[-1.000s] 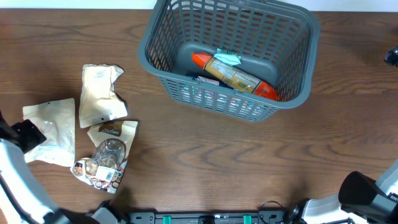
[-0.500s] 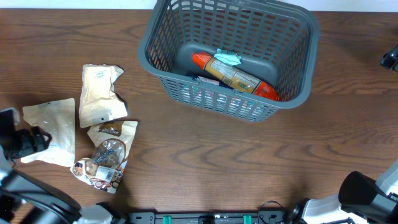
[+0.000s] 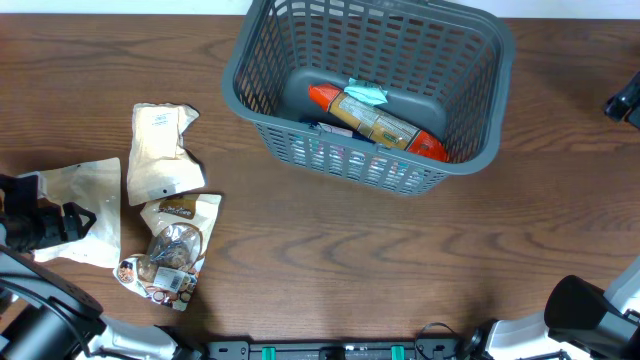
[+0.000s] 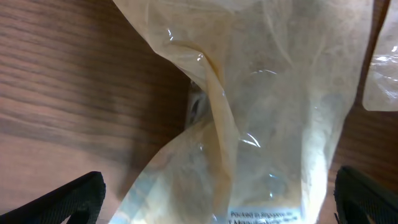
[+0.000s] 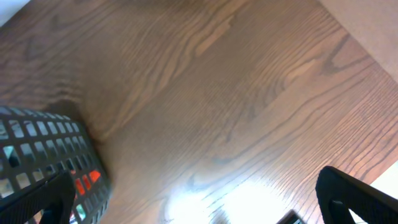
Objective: Pack container
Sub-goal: 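Lower the left gripper onto the leftmost beige pouch and grasp it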
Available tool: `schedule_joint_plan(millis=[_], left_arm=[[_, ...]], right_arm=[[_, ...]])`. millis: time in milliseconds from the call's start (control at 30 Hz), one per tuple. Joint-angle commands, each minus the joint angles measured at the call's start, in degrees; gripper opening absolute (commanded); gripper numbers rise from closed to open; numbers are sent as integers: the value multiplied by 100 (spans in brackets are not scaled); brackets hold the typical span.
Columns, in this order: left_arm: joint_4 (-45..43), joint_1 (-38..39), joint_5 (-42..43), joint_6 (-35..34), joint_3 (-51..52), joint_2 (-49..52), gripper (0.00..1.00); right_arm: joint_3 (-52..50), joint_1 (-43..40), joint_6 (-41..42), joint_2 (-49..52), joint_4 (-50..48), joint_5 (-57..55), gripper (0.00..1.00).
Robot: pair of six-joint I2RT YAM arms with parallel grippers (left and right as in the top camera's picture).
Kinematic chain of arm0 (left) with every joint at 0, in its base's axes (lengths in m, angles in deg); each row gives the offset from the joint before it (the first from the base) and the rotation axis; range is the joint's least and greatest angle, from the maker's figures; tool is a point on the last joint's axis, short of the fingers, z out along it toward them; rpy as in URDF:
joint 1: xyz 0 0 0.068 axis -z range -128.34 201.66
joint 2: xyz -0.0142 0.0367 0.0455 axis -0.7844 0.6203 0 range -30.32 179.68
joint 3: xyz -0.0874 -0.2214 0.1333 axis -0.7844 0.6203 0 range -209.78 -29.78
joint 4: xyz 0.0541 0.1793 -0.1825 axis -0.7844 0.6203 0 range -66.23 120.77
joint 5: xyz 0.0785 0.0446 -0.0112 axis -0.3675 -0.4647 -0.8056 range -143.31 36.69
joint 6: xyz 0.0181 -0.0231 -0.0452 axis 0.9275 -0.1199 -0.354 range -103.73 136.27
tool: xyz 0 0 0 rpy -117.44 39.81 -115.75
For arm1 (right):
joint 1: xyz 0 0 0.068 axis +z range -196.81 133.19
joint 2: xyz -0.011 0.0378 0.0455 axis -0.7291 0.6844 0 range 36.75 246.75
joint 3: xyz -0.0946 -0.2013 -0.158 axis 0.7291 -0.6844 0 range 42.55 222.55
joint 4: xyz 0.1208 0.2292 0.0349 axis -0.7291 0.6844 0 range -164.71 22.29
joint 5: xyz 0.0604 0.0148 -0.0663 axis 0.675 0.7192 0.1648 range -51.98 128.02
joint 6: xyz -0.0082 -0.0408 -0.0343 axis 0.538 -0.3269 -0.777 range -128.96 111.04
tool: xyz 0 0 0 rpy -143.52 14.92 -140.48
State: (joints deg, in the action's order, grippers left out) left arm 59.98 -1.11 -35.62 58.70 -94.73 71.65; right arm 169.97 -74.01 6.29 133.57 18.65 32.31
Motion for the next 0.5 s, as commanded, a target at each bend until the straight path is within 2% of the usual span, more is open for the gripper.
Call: schedule_joint_plan(millis=[0,467], left_arm=[[-76,-13,70,105,-17,190,100],[-297,284,70,107,-17,566,93]], right_arm=[[-31,-9,-98,-11,37,199,99],[-31,-9,-98,-11,59,323,99]])
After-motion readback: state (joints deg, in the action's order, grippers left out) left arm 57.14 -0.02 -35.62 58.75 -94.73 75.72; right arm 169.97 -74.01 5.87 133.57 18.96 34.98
